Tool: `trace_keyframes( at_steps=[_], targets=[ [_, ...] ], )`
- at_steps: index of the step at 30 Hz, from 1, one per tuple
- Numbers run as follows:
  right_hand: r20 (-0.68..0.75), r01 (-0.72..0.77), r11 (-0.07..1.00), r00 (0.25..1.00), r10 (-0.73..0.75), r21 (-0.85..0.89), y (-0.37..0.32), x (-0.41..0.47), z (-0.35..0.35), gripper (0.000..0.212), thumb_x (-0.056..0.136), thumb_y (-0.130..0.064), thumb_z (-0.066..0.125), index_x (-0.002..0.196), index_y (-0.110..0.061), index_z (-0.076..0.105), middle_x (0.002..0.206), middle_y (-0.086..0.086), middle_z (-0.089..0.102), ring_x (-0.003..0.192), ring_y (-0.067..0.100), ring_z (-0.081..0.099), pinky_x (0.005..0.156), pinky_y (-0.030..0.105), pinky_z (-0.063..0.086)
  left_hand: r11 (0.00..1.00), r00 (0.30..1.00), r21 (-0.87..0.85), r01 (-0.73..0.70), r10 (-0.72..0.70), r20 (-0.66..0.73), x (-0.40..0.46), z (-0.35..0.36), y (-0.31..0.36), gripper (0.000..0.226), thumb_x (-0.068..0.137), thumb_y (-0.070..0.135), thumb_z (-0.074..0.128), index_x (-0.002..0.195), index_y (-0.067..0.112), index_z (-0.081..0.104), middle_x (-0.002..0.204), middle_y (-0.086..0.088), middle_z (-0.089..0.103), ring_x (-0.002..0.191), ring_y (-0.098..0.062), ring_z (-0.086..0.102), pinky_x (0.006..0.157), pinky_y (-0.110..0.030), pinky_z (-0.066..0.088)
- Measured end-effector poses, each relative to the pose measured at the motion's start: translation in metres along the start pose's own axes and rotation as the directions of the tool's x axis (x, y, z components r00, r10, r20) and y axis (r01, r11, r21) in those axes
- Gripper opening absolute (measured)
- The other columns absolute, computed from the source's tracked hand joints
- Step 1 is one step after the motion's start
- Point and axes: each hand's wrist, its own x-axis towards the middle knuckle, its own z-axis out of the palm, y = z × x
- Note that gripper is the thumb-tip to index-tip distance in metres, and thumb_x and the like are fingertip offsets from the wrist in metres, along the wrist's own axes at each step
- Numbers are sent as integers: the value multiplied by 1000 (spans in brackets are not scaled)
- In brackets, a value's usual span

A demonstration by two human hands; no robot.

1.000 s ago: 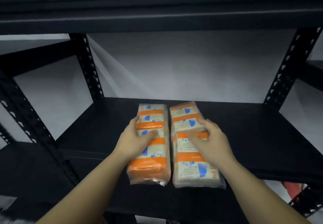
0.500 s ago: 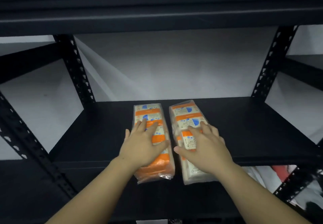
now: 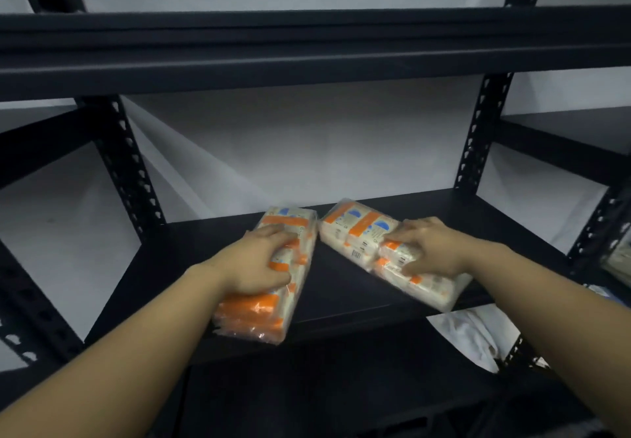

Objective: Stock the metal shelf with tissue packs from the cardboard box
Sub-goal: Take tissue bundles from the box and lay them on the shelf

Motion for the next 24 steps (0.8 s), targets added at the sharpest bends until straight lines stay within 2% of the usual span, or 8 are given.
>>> trace_keyframes(
  at_steps=[3, 7, 10, 15, 19, 21, 23, 24],
  targets=[
    [-24, -76, 997, 997, 77, 7, 12, -2, 3, 77, 93, -33, 67, 157, -52, 28, 167, -6, 27, 151, 30, 19, 122, 52, 28, 994, 989, -2, -110, 110, -99, 14, 7, 23, 85, 88, 47, 70, 161, 34, 29, 169, 3, 25, 155, -20, 24, 124, -33, 24],
    [-101, -155, 988, 983, 154, 5, 46, -7, 17, 74, 97, -41, 60, 160, -49, 23, 171, -7, 23, 154, 29, 21, 120, 59, 28, 991, 987, -26, -131, 128, -97, 37, 25, 50, 87, 89, 53, 72, 162, 34, 28, 171, 1, 23, 156, -19, 24, 126, -38, 26],
    [-164, -132, 989, 976, 142, 71, 78, -15, 21, 71, 97, -43, 64, 160, -40, 31, 168, -4, 31, 152, 27, 30, 124, 51, 28, 991, 987, -11, -135, 134, -92, 55, 33, 70, 88, 89, 54, 73, 161, 34, 27, 171, 3, 21, 156, -18, 23, 126, -40, 28],
    [-158, -41, 994, 986, 56, 97, 126, -24, 19, 64, 101, -34, 57, 160, -40, 33, 170, -10, 26, 159, 21, 14, 129, 45, 14, 979, 975, 35, -201, 203, -94, 92, 39, 113, 90, 87, 57, 73, 161, 36, 27, 170, 5, 22, 156, -19, 22, 128, -42, 21],
    [-214, 23, 994, 977, 1, 108, 138, -25, 16, 63, 97, -30, 59, 157, -32, 41, 166, -9, 33, 156, 18, 20, 128, 39, 14, 948, 946, 73, -310, 315, -76, 125, 54, 148, 91, 86, 58, 75, 161, 32, 30, 171, -2, 22, 159, -24, 13, 130, -45, 10],
    [-271, 75, 996, 961, -58, 51, 135, -23, 19, 74, 88, -48, 64, 157, -29, 42, 165, -5, 36, 155, 18, 24, 127, 41, 17, 942, 943, 109, -317, 325, -67, 140, 62, 163, 91, 86, 63, 72, 161, 36, 29, 173, -2, 18, 160, -25, 11, 130, -48, 10],
    [-290, 95, 995, 953, -90, 3, 129, -22, 23, 94, 79, -77, 56, 159, -31, 37, 168, -5, 32, 155, 17, 24, 127, 44, 18, 948, 951, 119, -297, 304, -52, 150, 68, 172, 90, 85, 66, 70, 161, 40, 29, 173, -3, 16, 160, -27, 12, 129, -50, 14],
    [-289, 91, 996, 953, -92, -15, 125, -22, 25, 99, 77, -83, 53, 160, -33, 34, 169, -6, 29, 155, 17, 24, 127, 45, 17, 950, 954, 121, -289, 296, -47, 154, 70, 174, 88, 85, 65, 71, 160, 41, 30, 172, -4, 19, 159, -28, 15, 128, -49, 18]
  ],
)
